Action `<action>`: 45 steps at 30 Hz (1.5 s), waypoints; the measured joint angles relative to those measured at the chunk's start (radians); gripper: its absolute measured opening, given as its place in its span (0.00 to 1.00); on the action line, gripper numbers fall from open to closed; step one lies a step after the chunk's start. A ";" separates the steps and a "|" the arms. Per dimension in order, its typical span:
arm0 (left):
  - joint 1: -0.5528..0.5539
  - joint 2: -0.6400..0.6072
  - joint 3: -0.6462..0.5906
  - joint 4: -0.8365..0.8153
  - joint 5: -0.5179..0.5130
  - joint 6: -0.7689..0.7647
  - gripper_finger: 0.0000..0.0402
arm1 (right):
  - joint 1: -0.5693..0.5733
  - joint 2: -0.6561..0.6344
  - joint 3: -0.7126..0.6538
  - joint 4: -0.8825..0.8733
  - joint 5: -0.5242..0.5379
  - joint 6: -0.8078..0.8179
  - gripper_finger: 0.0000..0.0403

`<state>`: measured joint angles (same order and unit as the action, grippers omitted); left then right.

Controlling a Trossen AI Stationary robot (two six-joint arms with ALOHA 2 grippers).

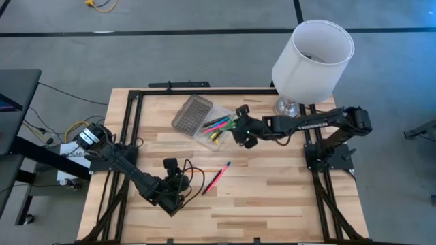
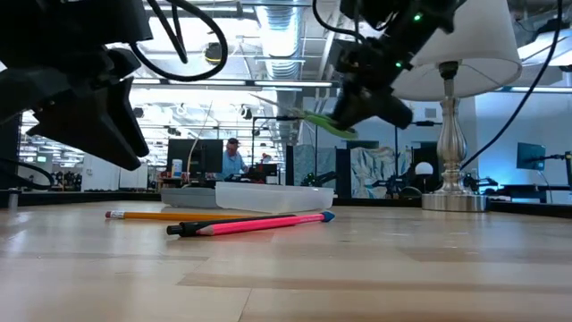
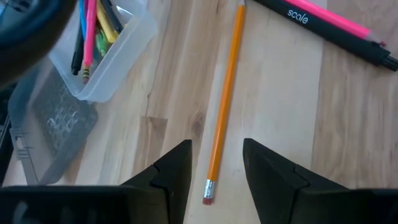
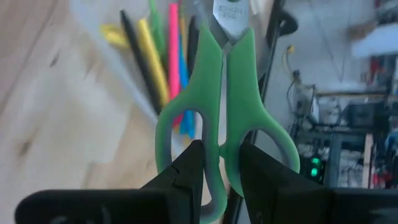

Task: Pick & place school supplies into a supply box
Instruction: Put the green scissors into the supply box

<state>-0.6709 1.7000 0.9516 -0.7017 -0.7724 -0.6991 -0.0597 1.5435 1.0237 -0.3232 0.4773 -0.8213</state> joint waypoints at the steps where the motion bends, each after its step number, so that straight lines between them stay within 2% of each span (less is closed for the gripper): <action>1: -0.003 0.000 0.000 -0.001 -0.002 -0.001 0.35 | -0.011 0.011 0.001 0.028 -0.009 -0.026 0.18; 7: -0.005 0.000 0.000 -0.008 -0.011 -0.012 0.35 | -0.065 0.106 0.002 0.115 -0.021 -0.167 0.18; 11: -0.005 0.000 0.000 -0.021 -0.018 -0.023 0.35 | -0.091 0.197 0.001 0.202 0.049 -0.229 0.18; 18: -0.005 -0.001 0.000 -0.030 -0.020 -0.049 0.35 | -0.120 0.308 0.011 0.303 0.091 -0.347 0.19; 29: -0.005 0.000 0.000 -0.046 -0.026 -0.068 0.35 | -0.119 0.287 0.021 0.336 0.095 -0.366 0.19; 34: -0.005 0.000 0.000 -0.045 -0.026 -0.075 0.35 | -0.118 0.287 0.021 0.332 0.000 -0.361 0.19; 37: -0.005 -0.001 0.000 -0.045 -0.026 -0.075 0.35 | -0.118 0.288 0.021 0.332 -0.018 -0.360 0.20; 41: -0.005 0.000 0.000 -0.045 -0.026 -0.075 0.35 | -0.123 0.293 0.021 0.327 -0.039 -0.332 0.24; 45: -0.005 0.000 0.000 -0.045 -0.026 -0.075 0.35 | -0.131 0.293 0.021 0.328 -0.042 -0.304 0.33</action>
<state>-0.6758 1.6997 0.9516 -0.7467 -0.7982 -0.7742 -0.1906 1.8362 1.0443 0.0045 0.4357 -1.1256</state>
